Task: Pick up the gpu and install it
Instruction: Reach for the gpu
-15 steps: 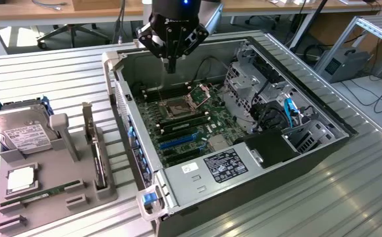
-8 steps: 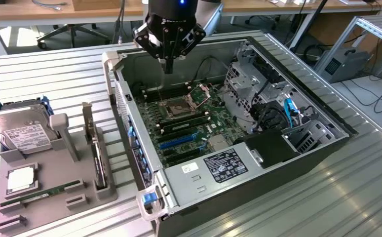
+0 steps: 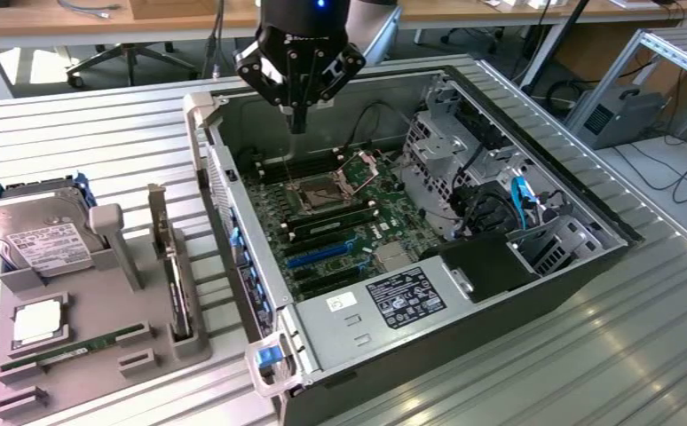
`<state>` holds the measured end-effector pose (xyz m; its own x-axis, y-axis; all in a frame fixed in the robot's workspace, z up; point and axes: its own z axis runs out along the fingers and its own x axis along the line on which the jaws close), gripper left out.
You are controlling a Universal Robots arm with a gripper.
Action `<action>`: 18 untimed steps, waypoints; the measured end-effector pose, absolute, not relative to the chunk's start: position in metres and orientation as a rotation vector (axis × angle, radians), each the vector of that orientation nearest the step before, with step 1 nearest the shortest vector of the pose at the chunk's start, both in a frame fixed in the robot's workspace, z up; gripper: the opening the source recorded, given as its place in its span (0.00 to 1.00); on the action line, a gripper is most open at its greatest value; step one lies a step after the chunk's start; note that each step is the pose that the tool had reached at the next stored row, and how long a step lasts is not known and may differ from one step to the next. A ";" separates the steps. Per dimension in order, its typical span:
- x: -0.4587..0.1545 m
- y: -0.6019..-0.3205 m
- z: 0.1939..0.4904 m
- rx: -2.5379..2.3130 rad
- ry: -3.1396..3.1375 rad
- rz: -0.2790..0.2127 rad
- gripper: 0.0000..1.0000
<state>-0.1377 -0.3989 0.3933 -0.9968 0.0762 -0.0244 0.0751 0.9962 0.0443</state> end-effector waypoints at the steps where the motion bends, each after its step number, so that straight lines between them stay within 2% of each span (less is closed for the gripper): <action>1: -0.138 -0.399 0.393 0.118 3.112 0.068 0.11; 18: -0.145 -0.399 0.393 0.118 3.113 0.068 0.11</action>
<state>-0.1446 -0.3989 0.3933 -0.9968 0.0762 -0.0244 0.0750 0.9962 0.0444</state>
